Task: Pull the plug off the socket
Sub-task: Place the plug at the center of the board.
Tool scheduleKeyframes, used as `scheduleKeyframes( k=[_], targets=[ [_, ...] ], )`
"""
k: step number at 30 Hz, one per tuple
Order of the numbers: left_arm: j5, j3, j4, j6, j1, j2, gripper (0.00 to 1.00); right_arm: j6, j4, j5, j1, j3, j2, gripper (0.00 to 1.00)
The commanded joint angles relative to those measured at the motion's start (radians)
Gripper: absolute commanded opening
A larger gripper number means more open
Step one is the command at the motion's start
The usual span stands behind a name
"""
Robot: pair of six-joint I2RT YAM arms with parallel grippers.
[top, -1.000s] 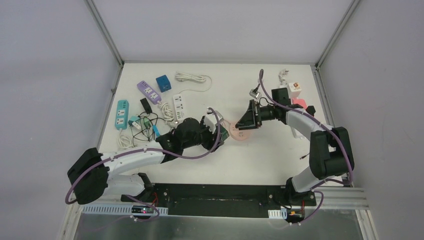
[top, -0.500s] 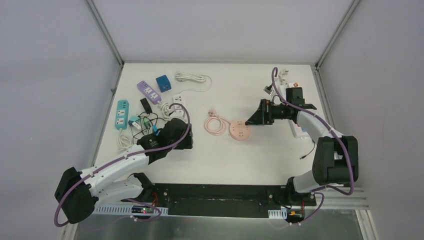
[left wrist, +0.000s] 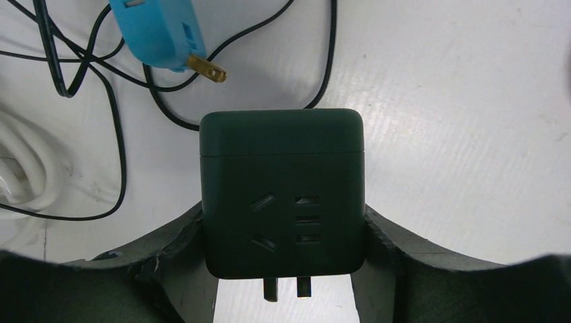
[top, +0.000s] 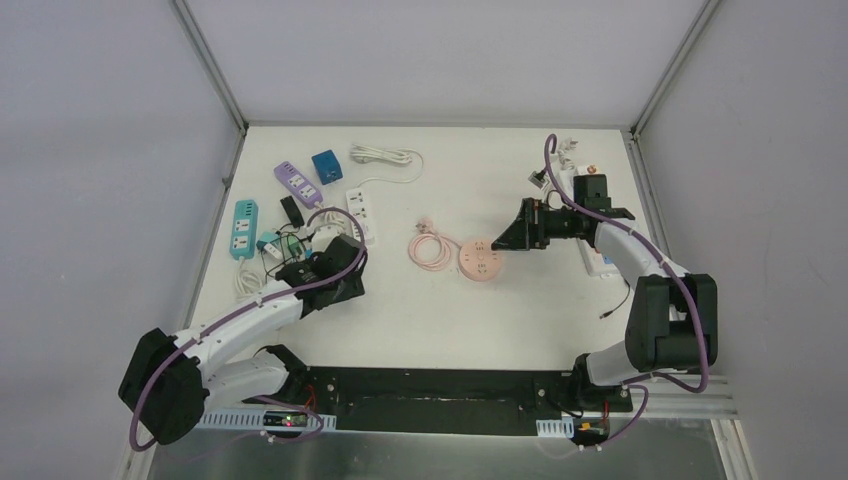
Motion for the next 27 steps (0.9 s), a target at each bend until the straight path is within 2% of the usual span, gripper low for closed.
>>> scheduleKeyframes(
  k=[1,3,5,9,16,19,23,27],
  targets=[
    [-0.059,0.002,-0.008,-0.05,0.021,0.039,0.0,-0.026,0.014,-0.01,-0.01,-0.001,-0.037,1.0],
    [-0.064,0.004,-0.005,-0.06,0.029,0.056,0.0,-0.025,0.016,-0.012,-0.01,-0.001,-0.037,1.0],
    [-0.067,0.006,-0.003,-0.066,0.043,0.075,0.1,-0.024,0.017,-0.013,-0.01,-0.001,-0.037,1.0],
    [-0.055,0.02,0.003,-0.064,0.079,0.123,0.18,-0.02,0.02,-0.017,-0.01,-0.002,-0.037,1.0],
    [-0.007,0.06,-0.019,-0.087,0.116,0.219,0.57,-0.019,0.021,-0.02,-0.013,-0.002,-0.044,1.0],
    [0.008,0.101,-0.078,-0.1,0.116,0.238,0.74,-0.019,0.02,-0.022,-0.016,-0.002,-0.046,1.0],
    [0.039,0.165,-0.175,-0.104,0.116,0.247,0.89,-0.017,0.021,-0.025,-0.021,-0.004,-0.052,1.0],
    [0.083,0.225,-0.265,-0.082,0.116,0.226,0.96,-0.017,0.02,-0.028,-0.025,-0.003,-0.056,1.0]
  ],
)
